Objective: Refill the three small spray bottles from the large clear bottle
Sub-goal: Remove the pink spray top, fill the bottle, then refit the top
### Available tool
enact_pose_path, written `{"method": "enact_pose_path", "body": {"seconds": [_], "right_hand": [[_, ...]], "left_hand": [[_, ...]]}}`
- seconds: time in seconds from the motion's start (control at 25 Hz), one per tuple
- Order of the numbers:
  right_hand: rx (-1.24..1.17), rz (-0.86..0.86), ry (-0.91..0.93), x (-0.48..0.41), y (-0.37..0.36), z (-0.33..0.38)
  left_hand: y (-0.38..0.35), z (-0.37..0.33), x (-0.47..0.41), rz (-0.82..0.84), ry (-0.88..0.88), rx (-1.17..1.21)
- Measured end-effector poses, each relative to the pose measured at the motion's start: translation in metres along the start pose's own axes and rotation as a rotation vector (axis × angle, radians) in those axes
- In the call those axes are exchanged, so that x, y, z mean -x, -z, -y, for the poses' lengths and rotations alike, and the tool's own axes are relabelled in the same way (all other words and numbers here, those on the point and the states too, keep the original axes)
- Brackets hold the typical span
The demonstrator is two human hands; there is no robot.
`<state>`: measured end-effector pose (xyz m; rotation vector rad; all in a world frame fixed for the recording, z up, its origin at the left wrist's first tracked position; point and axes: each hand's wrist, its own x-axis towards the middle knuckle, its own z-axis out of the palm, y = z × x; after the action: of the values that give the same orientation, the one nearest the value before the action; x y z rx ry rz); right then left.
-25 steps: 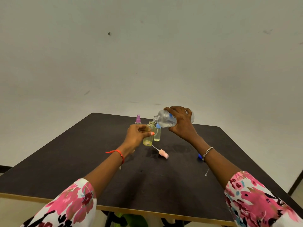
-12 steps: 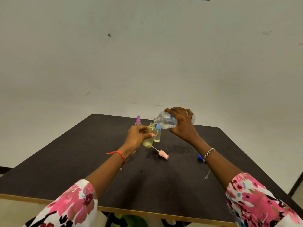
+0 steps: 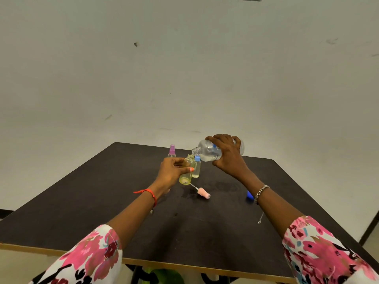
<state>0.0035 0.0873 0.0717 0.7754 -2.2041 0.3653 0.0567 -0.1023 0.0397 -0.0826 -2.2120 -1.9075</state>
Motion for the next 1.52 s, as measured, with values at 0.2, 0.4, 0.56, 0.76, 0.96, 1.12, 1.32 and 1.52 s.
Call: {"method": "enact_pose_path", "body": {"seconds": [0.2, 0.4, 0.56, 0.76, 0.96, 1.12, 1.32, 1.52], "right_hand": [[-0.009, 0.012, -0.002, 0.0007, 0.0012, 0.0000], [0.001, 0.016, 0.000, 0.0003, 0.0012, -0.0006], [0.005, 0.014, 0.005, 0.0003, 0.0010, 0.0001], [0.003, 0.011, 0.008, -0.0008, 0.0009, -0.0004], [0.008, 0.007, 0.002, -0.0008, 0.0026, 0.0010], [0.008, 0.010, 0.010, -0.0008, 0.0032, 0.0010], [0.010, 0.020, 0.006, -0.0010, 0.0038, 0.0026], [0.009, 0.031, 0.005, -0.0012, 0.0046, 0.0028]], "left_hand": [[-0.0005, 0.0002, -0.0004, 0.005, -0.002, 0.011], [-0.0006, 0.0008, -0.0004, 0.006, 0.004, 0.024], [-0.0004, 0.0016, -0.0001, 0.006, 0.002, 0.027], [-0.0014, 0.0012, -0.0001, 0.007, 0.000, 0.027], [-0.0014, 0.0018, -0.0012, 0.003, 0.003, 0.023], [-0.0015, 0.0023, -0.0007, 0.007, 0.002, 0.032], [-0.0006, 0.0024, 0.0001, 0.006, 0.000, 0.067], [-0.0006, 0.0029, 0.0001, 0.005, -0.002, 0.065]]}}
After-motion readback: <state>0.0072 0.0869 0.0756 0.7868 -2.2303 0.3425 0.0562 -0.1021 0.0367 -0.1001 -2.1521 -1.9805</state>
